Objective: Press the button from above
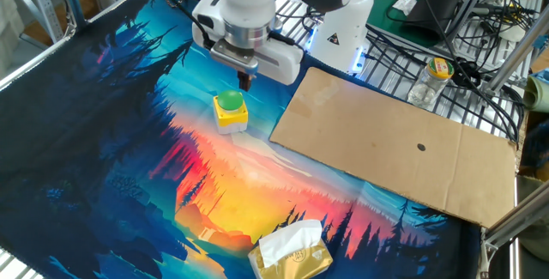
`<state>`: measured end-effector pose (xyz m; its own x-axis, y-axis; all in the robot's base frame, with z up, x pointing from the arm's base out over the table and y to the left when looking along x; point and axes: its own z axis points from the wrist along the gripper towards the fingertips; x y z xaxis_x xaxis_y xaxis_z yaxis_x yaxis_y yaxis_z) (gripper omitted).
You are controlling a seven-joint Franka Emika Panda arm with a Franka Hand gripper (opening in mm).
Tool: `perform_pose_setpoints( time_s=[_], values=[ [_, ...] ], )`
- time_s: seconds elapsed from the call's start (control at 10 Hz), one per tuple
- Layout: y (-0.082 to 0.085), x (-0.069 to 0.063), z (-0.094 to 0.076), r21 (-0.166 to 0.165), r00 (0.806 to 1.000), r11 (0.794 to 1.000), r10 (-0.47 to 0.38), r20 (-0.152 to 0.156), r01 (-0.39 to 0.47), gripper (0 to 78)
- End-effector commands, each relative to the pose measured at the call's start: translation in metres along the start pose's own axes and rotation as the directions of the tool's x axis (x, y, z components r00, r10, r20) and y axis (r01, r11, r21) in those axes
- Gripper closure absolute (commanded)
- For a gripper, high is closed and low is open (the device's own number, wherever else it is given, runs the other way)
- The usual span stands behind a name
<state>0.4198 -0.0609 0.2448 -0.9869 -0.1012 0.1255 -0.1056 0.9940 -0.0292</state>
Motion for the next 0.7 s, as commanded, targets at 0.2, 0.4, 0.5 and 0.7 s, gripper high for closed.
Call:
perform_pose_setpoints(
  time_s=[0.2,0.4,0.5,0.7],
  values=[
    [0.000,-0.001,-0.001,-0.002,0.999,0.999,-0.035,-0.017,0.035,77.6],
    [-0.005,0.014,0.008,-0.002,0.999,0.999,-0.039,-0.010,0.039,77.6],
    [-0.007,0.020,0.012,0.004,0.999,0.999,-0.045,0.000,0.045,77.6],
    [-0.015,0.027,0.018,0.014,0.998,0.998,-0.058,0.012,0.058,77.6]
  ],
)
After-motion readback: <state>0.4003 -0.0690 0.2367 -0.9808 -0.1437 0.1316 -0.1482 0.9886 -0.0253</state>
